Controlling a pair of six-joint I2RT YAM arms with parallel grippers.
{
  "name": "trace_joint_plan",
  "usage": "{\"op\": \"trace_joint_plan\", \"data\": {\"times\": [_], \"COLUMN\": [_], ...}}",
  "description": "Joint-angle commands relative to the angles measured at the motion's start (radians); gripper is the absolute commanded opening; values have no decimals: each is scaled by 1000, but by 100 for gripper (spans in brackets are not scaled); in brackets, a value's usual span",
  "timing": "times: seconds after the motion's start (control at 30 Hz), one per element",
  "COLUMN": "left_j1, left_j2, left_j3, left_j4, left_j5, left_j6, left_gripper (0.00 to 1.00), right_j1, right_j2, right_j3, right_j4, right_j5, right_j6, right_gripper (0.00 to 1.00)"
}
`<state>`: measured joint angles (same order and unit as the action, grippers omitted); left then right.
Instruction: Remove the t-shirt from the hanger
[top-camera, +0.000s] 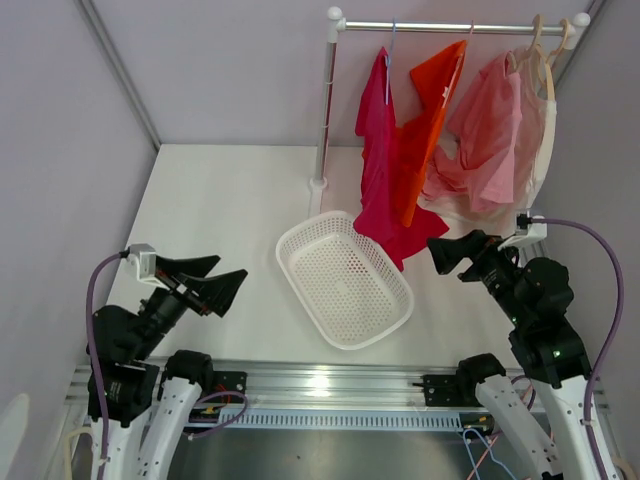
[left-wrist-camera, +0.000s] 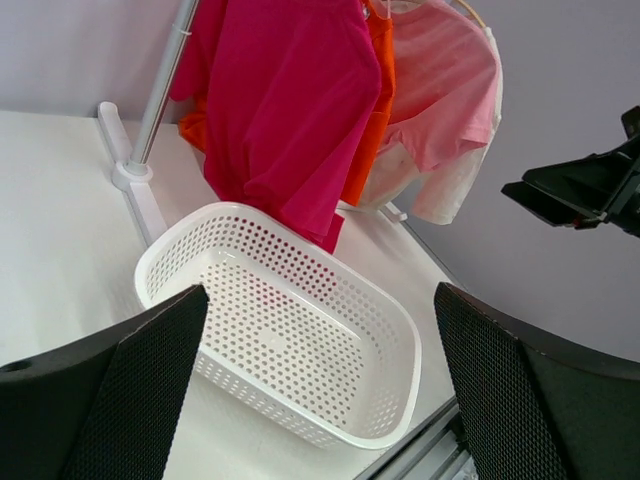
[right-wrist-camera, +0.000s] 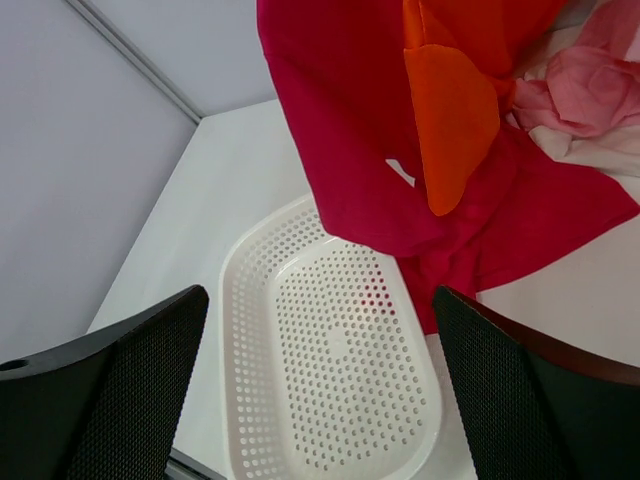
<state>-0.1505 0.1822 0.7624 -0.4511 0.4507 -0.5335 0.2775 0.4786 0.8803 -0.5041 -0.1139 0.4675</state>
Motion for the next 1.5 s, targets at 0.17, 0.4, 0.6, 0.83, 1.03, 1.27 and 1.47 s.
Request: {"op": "trace_joint_plan", "data": {"times": [0.17, 0.4, 0.6, 0.83, 1.03, 1.27, 1.47], "left_j1": [-1, -1, -1, -1, -1, -1, -1], "left_j2": [102, 97, 59, 53, 49, 48, 49], "left_j3": [32, 32, 32, 54, 66, 66, 60], "left_j4": [-38, -46, -63, -90, -98, -89, -86], "left_j5": [-64, -72, -98, -132, -147, -162, -168], "left_j6": [36, 55, 87, 124, 142, 159, 165], "left_gripper": [100, 99, 100, 99, 100, 100, 99], "right_j1": [31, 63, 77, 89, 123, 186, 206], "right_j2": [363, 964, 1332, 1641, 1663, 1663, 1674], "right_j3": [147, 800, 1265, 1700, 1686, 1651, 1654], "right_j4": [284, 322, 282, 189, 197, 213, 214], "right_j5": [3, 160, 177, 198, 288, 508, 617], "right_j6": [-96, -217, -240, -231, -256, -401, -448], "right_gripper": [98, 99, 99, 87, 87, 56, 51]}}
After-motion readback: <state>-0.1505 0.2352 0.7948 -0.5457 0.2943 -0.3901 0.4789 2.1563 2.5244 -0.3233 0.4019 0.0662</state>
